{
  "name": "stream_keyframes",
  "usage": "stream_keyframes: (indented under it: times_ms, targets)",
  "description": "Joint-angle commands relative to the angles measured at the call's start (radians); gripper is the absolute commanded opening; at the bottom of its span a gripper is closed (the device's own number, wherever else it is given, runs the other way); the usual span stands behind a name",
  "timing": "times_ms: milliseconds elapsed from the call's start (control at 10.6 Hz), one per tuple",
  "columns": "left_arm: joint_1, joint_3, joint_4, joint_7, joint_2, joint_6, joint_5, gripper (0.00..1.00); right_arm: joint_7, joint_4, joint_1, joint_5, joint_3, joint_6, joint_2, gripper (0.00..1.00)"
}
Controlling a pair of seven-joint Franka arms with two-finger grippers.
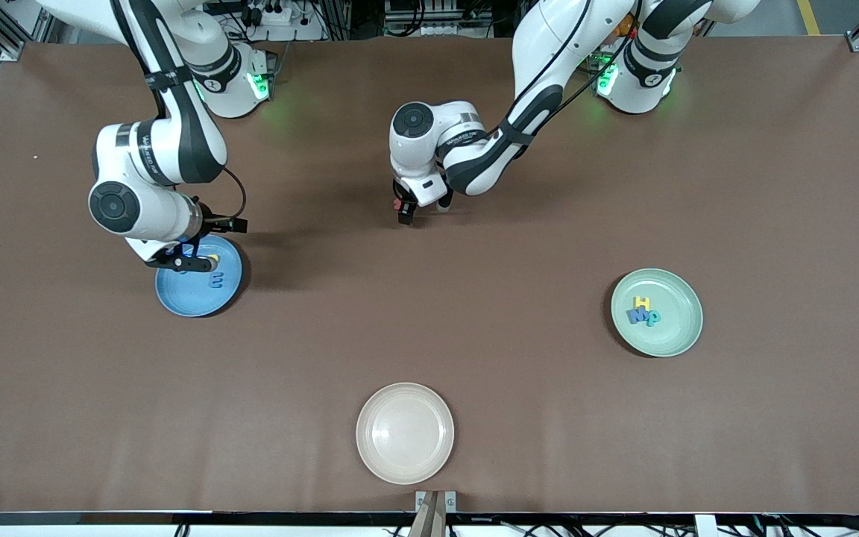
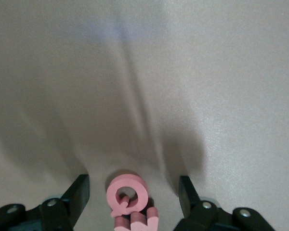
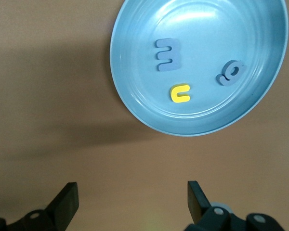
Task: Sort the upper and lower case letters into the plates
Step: 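Grasp the pink Q with the left gripper while the right gripper lifts away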
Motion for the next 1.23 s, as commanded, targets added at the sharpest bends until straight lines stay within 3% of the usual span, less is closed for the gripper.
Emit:
stream_keyframes:
  times_ms: [0,189,283,472,661,945,1134]
  targets:
    - [-0.013,0.011,-0.002,-0.042,0.002,0.011,0.039,0.53,0.019,-0.013,0.008,0.010,-0.002,0.012,-0.009,1.00]
    - [-0.011,0.011,-0.002,-0.038,0.002,0.011,0.053,0.09,0.019,-0.012,0.008,0.010,-0.002,0.012,-0.006,1.00]
    - [-0.007,0.011,-0.004,-0.038,0.002,0.011,0.092,0.00,0.019,-0.012,0.008,0.010,-0.002,0.012,-0.006,1.00]
    - [0.012,0.013,-0.004,-0.006,-0.006,0.002,0.099,0.00,0.021,-0.012,0.009,0.011,-0.002,0.018,-0.003,1.00]
    - [0.049,0.024,0.001,0.082,-0.032,-0.033,0.099,0.00,0.030,-0.012,0.052,0.092,-0.001,0.073,0.028,1.00]
    - [0.160,0.021,0.016,0.258,-0.087,-0.120,0.097,0.00,0.215,-0.012,0.148,0.126,0.004,0.188,0.083,1.00]
    - [0.254,0.013,0.021,0.486,-0.138,-0.235,0.082,0.00,0.350,-0.012,0.224,0.144,0.005,0.221,0.082,1.00]
